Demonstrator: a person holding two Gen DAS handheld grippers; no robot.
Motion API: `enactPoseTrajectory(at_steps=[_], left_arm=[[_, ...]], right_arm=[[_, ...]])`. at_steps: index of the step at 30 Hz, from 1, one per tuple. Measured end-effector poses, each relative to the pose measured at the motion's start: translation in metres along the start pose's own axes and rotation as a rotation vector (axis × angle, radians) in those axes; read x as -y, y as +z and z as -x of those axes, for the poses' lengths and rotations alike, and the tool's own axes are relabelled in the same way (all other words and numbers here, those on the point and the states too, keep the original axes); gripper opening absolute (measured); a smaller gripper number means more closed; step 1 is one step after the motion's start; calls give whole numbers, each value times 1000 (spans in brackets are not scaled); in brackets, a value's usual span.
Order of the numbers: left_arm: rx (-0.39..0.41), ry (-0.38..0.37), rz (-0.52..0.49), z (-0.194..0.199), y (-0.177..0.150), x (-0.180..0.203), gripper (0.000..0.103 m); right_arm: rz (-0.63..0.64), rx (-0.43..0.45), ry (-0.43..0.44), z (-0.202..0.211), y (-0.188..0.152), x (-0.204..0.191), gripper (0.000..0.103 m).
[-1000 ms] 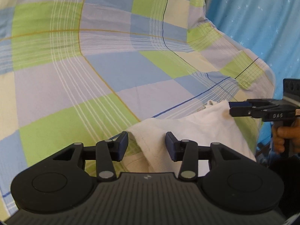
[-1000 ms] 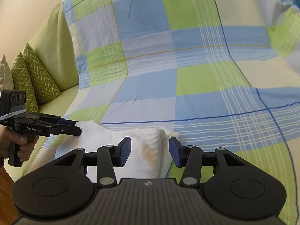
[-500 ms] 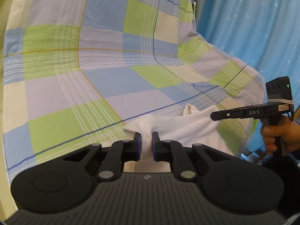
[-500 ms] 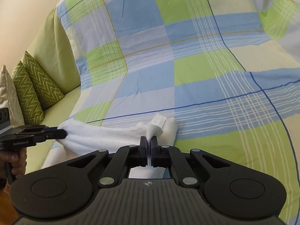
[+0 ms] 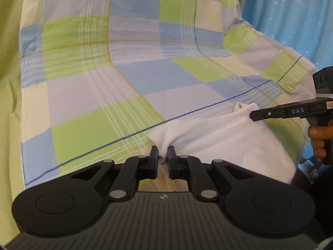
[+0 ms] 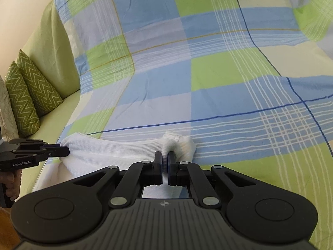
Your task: Fold clothes
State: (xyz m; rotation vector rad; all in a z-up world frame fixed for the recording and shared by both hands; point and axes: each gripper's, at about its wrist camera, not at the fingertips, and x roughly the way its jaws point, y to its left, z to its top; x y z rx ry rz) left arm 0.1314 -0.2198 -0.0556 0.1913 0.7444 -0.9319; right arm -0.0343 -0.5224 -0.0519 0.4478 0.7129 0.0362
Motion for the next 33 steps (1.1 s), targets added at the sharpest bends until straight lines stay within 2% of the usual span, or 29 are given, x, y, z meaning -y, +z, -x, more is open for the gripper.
enactPoseTrajectory(at_steps=[3, 6, 8, 12, 15, 19, 21, 23, 29, 33], left_arm=[[21, -8, 52, 2, 1, -10, 17], [36, 9, 70, 10, 2, -18, 16], [43, 9, 87, 16, 1, -22, 16], [55, -45, 132, 27, -9, -21, 20], [37, -76, 144, 22, -18, -14, 18], [12, -82, 105, 14, -28, 0, 16], [16, -72, 90, 12, -32, 4, 8], [28, -80, 113, 17, -32, 4, 6], [32, -94, 129, 35, -43, 9, 7], [26, -107, 141, 37, -52, 10, 15]], right_arm=[[6, 21, -10, 7, -2, 0, 10], [6, 41, -22, 15, -4, 0, 20], [2, 52, -23, 20, -5, -1, 21], [0, 65, 2, 22, -8, -7, 29], [15, 44, 5, 13, -10, -13, 29], [13, 38, 4, 10, -14, -14, 32], [13, 35, 5, 10, -16, -14, 31], [12, 32, 3, 12, -18, -13, 31], [13, 20, 8, 13, -25, -11, 31], [3, 31, 10, 22, -26, -13, 31]])
